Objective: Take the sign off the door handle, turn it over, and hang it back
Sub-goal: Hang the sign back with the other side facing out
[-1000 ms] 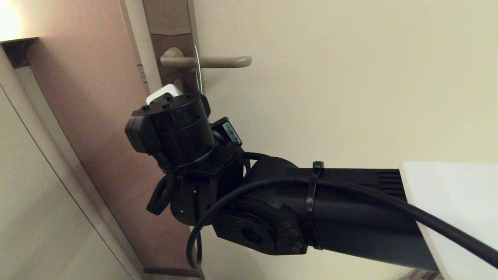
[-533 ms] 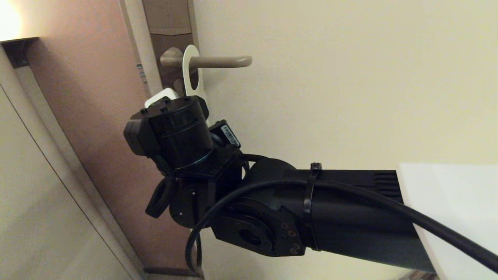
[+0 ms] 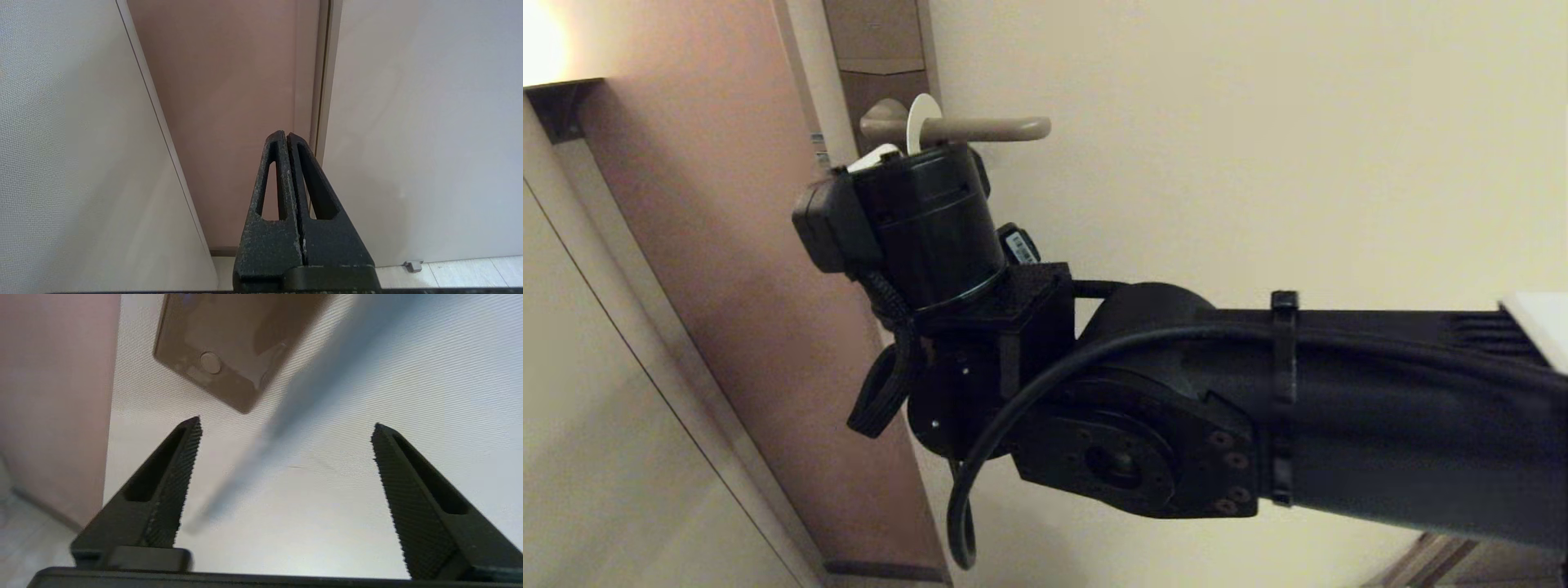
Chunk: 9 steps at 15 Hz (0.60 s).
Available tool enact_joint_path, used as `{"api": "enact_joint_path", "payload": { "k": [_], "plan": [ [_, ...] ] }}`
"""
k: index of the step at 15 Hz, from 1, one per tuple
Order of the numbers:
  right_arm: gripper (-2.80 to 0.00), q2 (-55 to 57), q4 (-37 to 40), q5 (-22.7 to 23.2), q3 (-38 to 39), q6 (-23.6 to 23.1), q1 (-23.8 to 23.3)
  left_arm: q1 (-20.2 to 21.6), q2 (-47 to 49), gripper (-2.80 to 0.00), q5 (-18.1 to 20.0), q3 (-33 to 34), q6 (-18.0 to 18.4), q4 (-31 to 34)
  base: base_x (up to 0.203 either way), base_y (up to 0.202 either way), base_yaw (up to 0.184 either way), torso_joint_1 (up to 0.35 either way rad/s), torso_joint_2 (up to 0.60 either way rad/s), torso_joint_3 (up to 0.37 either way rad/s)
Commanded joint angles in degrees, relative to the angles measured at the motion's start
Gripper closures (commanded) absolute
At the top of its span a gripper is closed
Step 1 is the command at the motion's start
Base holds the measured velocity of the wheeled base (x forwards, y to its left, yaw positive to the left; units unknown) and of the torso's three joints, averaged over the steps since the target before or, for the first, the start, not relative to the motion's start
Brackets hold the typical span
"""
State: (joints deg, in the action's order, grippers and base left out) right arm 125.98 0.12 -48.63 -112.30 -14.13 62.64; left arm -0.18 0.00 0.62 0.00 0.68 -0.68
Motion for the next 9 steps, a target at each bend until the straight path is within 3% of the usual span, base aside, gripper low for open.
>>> {"api": "enact_joint_path", "payload": {
  "k": [1,9],
  "plan": [
    [-2.80,-3.6,1.2,0.5,0.8,0.0,-0.2,0.0,0.1,0.00,0.0,0.0,0.0,0.0,0.000,0.000,0.000,0.000,0.00,0.000],
    [-2.80,-15.6,3.2,3.1,15.0,0.1,2.3,0.0,0.1,0.00,0.0,0.0,0.0,0.0,0.000,0.000,0.000,0.000,0.00,0.000]
  ]
}}
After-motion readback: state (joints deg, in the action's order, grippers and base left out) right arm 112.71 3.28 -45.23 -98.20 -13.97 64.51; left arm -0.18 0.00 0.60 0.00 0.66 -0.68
